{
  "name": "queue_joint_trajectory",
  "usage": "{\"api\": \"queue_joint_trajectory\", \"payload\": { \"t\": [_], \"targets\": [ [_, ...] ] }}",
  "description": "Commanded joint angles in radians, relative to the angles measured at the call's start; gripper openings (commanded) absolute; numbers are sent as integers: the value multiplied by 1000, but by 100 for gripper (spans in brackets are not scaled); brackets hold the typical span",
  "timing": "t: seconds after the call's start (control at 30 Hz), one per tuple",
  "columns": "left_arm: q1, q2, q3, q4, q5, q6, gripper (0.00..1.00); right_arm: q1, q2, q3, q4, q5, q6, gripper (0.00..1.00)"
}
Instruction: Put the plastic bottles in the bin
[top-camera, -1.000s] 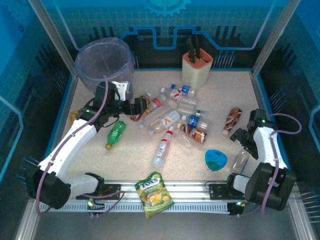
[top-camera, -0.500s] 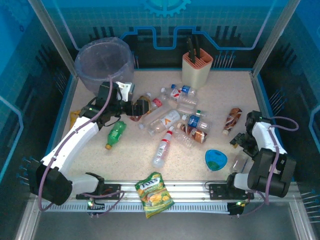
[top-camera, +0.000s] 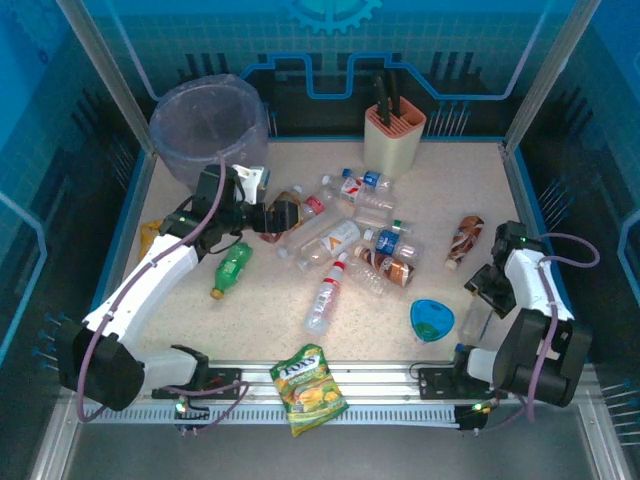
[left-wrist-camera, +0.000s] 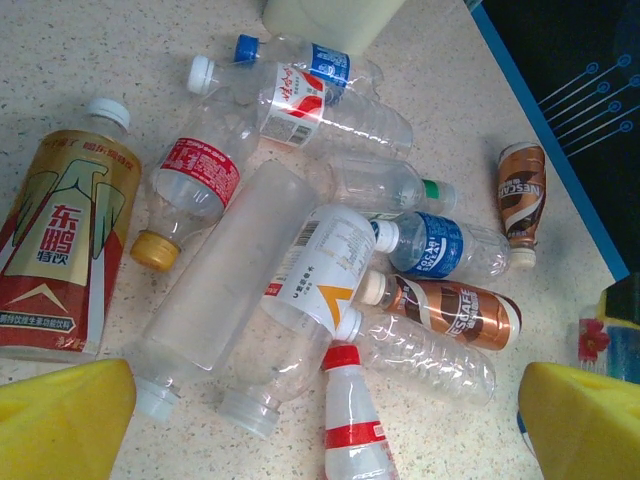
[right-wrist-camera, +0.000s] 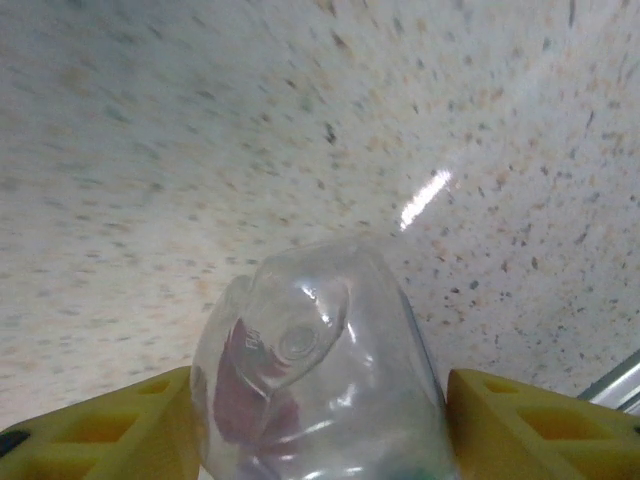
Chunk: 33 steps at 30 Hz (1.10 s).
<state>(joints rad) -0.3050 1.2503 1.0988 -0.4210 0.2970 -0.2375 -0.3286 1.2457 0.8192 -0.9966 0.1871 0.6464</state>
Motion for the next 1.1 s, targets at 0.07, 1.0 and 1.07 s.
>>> {"api": "queue_joint_trajectory", "payload": {
  "t": [0.07, 1.0, 1.07],
  "targets": [
    [-6, -10, -1, 15, 41, -43, 99, -11, -72, 162, -93, -89, -41, 59],
    [-272, 216, 114, 457, 389, -173, 99, 517, 31, 577, 288, -611, 186, 50],
    [-297, 232, 127, 433, 328, -151, 99, 553, 47, 543, 377, -636, 247, 50]
  ]
}}
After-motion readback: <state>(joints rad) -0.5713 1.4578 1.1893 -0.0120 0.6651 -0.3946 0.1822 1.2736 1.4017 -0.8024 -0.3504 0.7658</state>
